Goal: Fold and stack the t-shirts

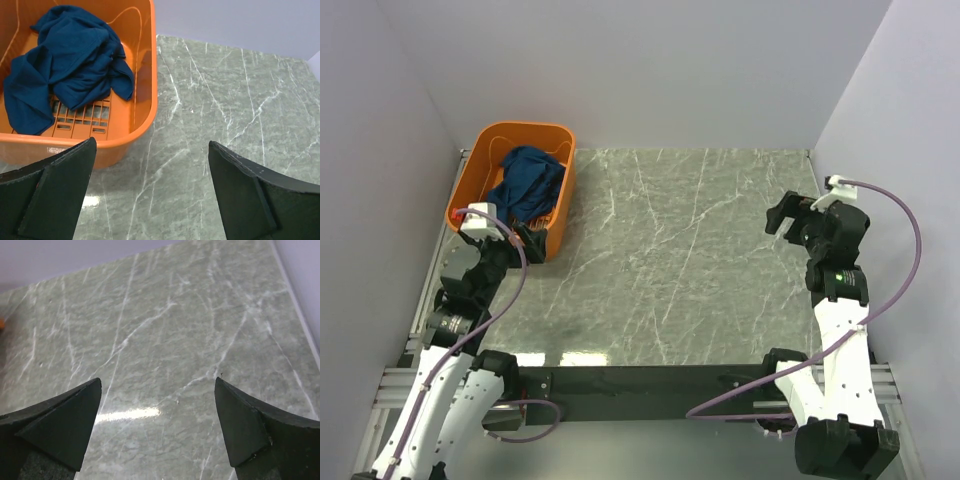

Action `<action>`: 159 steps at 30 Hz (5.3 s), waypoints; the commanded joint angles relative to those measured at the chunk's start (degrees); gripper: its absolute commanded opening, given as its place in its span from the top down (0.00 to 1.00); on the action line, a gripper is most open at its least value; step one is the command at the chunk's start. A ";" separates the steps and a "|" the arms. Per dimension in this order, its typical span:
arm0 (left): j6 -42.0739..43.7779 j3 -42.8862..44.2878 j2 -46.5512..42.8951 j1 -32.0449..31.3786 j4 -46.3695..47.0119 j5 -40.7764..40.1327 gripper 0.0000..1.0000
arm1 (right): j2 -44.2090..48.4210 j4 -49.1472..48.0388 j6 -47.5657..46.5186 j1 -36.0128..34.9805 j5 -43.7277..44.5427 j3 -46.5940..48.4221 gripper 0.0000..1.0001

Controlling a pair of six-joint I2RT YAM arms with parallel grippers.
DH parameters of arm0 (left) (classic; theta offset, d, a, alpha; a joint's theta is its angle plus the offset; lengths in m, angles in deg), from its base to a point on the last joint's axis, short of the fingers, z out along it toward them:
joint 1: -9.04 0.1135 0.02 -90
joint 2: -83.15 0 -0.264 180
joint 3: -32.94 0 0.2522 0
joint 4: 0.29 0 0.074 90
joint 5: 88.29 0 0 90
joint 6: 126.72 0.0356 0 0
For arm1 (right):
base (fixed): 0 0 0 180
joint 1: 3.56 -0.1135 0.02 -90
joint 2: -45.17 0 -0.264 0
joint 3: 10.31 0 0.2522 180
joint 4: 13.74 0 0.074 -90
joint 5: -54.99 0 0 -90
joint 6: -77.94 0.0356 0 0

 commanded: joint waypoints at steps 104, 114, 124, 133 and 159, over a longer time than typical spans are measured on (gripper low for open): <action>-15.76 86.12 59.30 -29.03 -4.96 19.08 1.00 | -18.45 0.59 -5.84 -35.15 -32.47 35.42 0.13; -14.00 85.07 57.90 -29.38 -6.81 16.35 1.00 | -17.58 3.04 -8.74 -37.35 -28.52 36.03 1.00; -7.58 90.85 54.37 -29.30 -9.89 14.48 1.00 | -11.51 16.59 -25.88 -23.21 -12.45 66.43 1.00; -16.63 97.01 56.48 -33.51 5.14 30.58 1.00 | -12.04 11.75 -24.65 -14.59 3.20 82.96 1.00; -6.87 62.83 55.43 -41.25 -1.55 15.37 1.00 | -7.20 5.25 -28.97 -2.40 9.02 41.22 1.00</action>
